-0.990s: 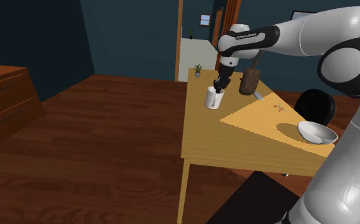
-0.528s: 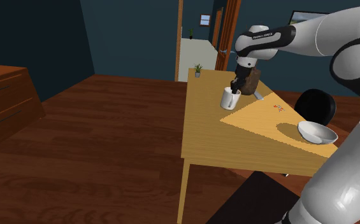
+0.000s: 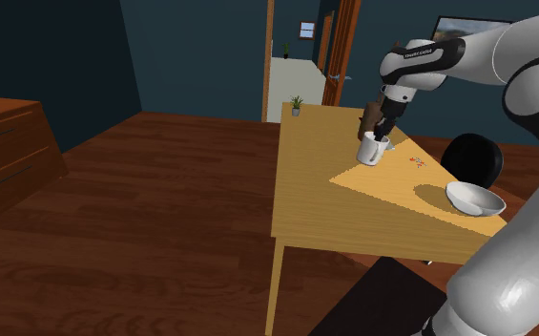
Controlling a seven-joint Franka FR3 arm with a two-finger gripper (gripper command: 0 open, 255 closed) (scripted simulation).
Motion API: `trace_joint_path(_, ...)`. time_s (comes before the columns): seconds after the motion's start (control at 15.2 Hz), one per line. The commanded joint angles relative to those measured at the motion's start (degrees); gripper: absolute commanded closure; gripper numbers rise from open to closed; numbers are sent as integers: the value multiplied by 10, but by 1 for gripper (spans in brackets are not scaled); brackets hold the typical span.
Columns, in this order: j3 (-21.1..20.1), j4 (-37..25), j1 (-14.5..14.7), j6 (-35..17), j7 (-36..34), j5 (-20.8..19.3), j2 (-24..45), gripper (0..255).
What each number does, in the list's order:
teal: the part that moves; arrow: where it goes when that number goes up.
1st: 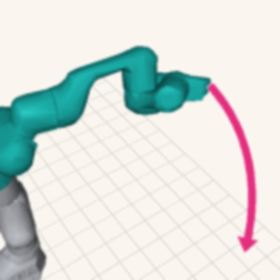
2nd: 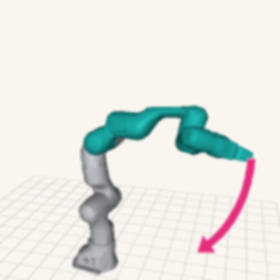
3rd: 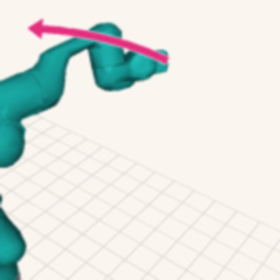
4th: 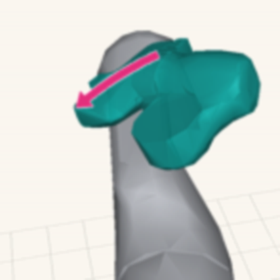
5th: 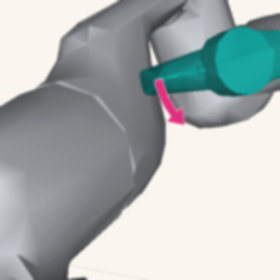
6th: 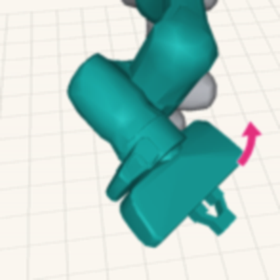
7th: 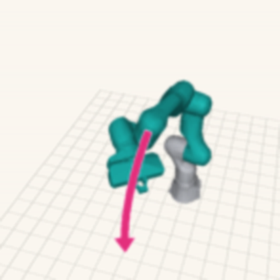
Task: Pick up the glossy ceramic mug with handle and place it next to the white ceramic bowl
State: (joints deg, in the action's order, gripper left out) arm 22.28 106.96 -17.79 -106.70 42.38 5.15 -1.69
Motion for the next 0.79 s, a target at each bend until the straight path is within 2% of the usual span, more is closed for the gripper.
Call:
trace_joint_path(0.0,15,-3,-14,2,30,2,4,255)
trace_joint_path(0.73,89,-73,-92,35,187,33,65,255)
